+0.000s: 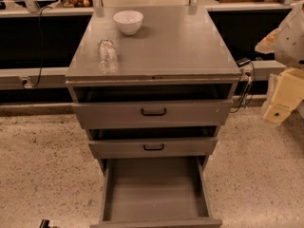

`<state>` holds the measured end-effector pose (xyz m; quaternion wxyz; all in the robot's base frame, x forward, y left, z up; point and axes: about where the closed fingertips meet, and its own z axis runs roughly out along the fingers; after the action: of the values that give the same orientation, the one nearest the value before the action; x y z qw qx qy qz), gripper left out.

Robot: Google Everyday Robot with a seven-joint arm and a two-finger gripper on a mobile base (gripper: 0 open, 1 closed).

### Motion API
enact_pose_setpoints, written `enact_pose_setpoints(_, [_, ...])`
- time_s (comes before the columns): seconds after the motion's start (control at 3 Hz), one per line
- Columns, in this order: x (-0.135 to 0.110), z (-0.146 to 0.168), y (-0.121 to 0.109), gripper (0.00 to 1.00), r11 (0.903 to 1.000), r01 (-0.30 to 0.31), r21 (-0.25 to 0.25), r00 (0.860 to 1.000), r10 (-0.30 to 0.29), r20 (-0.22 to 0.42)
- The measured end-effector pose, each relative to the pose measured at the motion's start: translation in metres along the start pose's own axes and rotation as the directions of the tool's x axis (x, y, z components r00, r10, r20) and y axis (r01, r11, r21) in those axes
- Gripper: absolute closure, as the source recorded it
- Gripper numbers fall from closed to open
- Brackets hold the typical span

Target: Close bottom drawer

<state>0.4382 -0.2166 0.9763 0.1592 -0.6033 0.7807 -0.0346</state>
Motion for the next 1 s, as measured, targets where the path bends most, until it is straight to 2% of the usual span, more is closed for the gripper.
enact_pose_setpoints(0.33, [0.0, 0.0, 0.0, 0.0, 1.0, 0.0, 0.0, 1.0, 0.0, 0.0])
enact_pose_setpoints(0.67, [0.008, 0.051, -0.003, 0.0, 0.9963, -0.018, -0.084, 1.0, 0.018, 0.001])
enact_pose_setpoints(1.0, [0.018, 0.128, 0.004, 0.0, 0.9893, -0.039, -0.141, 0.998, 0.044, 0.039])
